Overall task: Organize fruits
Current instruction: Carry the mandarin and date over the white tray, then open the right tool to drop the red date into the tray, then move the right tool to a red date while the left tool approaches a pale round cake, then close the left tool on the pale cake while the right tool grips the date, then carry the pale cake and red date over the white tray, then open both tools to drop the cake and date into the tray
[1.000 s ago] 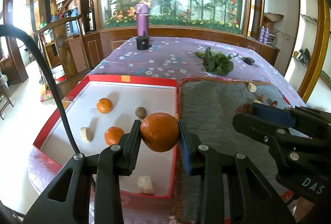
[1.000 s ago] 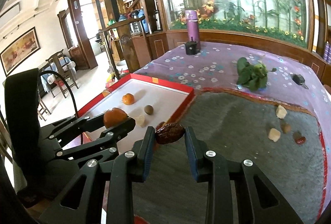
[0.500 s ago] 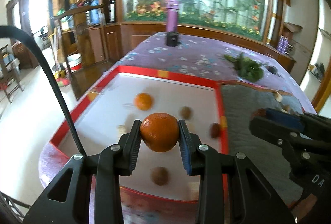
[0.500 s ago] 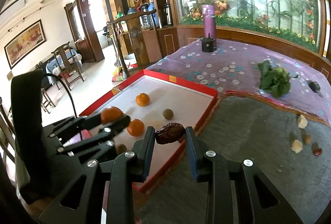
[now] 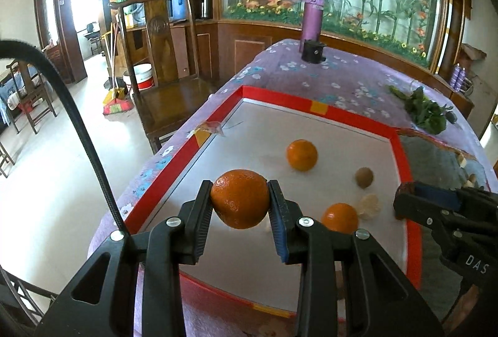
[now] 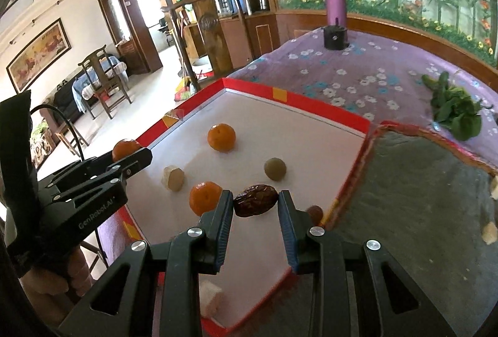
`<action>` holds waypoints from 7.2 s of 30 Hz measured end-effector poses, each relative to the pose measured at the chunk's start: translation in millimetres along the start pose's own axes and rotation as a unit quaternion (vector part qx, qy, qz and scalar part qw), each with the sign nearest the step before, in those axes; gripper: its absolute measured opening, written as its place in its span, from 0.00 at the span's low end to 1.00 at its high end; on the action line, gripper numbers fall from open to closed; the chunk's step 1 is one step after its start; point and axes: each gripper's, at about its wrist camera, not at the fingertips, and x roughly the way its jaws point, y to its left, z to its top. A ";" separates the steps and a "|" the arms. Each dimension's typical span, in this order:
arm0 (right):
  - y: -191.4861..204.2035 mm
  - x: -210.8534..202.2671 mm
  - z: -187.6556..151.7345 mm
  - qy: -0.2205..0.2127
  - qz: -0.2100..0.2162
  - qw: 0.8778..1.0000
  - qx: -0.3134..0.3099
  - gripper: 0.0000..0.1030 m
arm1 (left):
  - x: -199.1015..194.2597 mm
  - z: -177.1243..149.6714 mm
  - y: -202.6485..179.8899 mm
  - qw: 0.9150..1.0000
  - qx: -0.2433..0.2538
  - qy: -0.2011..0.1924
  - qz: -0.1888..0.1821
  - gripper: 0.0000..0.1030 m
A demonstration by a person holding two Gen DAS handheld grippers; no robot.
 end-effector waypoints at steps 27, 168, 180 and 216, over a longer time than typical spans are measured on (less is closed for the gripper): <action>4.6 76.5 35.3 0.044 0.038 0.998 0.022 0.29 | 28.6 1.6 -5.7 0.999 0.026 0.028 0.016 0.31; -115.4 -84.4 -18.4 -0.067 0.042 0.989 0.122 0.16 | -38.7 -1.9 -146.3 0.996 0.064 -0.037 -0.048 0.22; -71.7 -41.2 5.9 -0.047 0.084 0.990 0.101 0.16 | -29.3 3.0 -96.3 0.998 0.033 -0.046 -0.002 0.22; -47.1 15.5 8.7 0.004 0.099 0.990 0.102 0.22 | 6.5 -4.1 -47.8 0.999 -0.013 -0.006 0.049 0.63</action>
